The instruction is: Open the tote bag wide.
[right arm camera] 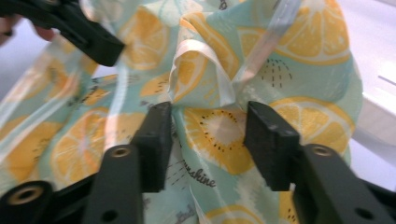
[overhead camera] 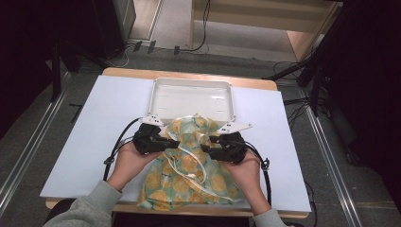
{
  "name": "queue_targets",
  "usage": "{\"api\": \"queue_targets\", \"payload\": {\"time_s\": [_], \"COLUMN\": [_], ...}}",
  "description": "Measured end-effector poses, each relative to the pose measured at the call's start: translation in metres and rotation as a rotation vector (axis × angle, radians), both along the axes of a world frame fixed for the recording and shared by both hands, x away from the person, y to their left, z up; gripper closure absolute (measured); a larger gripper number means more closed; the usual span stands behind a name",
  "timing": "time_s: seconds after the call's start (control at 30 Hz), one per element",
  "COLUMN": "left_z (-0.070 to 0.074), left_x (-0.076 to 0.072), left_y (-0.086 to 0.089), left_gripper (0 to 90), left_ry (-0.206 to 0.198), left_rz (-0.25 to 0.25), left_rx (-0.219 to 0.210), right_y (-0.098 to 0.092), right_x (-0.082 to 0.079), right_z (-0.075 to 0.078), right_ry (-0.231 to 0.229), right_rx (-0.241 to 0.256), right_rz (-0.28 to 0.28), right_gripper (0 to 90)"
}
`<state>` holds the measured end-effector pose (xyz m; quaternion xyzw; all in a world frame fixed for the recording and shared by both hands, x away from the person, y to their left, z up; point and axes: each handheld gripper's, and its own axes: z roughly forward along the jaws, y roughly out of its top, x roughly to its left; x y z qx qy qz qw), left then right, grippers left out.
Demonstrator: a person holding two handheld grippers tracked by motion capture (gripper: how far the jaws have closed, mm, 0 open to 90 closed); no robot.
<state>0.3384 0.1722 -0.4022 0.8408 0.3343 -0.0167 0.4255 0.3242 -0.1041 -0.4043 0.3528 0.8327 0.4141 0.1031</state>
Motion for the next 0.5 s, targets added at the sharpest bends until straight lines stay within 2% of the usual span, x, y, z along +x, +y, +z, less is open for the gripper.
{"api": "queue_targets", "payload": {"time_s": [0.03, 0.07, 0.1, 0.13, 0.17, 0.2, 0.37, 0.5], "left_z": [0.000, 0.001, 0.001, 0.001, 0.001, 0.001, 0.003, 0.007], "left_x": [0.000, -0.001, 0.000, 0.000, 0.000, 0.000, -0.001, -0.004], "left_y": [0.001, 0.001, 0.003, 0.003, 0.004, 0.005, 0.010, 0.025], "left_gripper": [90.0, 90.0, 90.0, 90.0, 90.0, 90.0, 90.0, 90.0], "left_ry": [0.001, -0.002, 0.001, 0.001, 0.007, 0.007, 0.010, 0.017], "left_rz": [-0.003, 0.001, 0.000, 0.000, -0.002, -0.001, -0.002, 0.012], "left_rx": [0.001, 0.000, -0.001, -0.001, -0.006, -0.006, -0.003, -0.014], "right_y": [0.000, 0.001, 0.001, 0.001, 0.001, 0.001, -0.002, -0.013], "right_x": [0.000, 0.001, 0.002, 0.002, 0.003, 0.004, 0.006, 0.007], "right_z": [0.000, 0.000, -0.001, -0.001, -0.001, -0.001, 0.000, 0.004], "right_ry": [0.000, 0.001, -0.003, -0.003, 0.006, 0.011, 0.012, 0.006], "right_rx": [0.000, 0.000, 0.001, 0.001, 0.001, 0.003, 0.003, 0.015], "right_rz": [0.000, -0.004, -0.006, -0.006, -0.006, -0.006, -0.022, -0.052], "right_gripper": [57.7, 63.6, 76.7, 76.7, 87.2, 90.0, 90.0, 90.0]}}
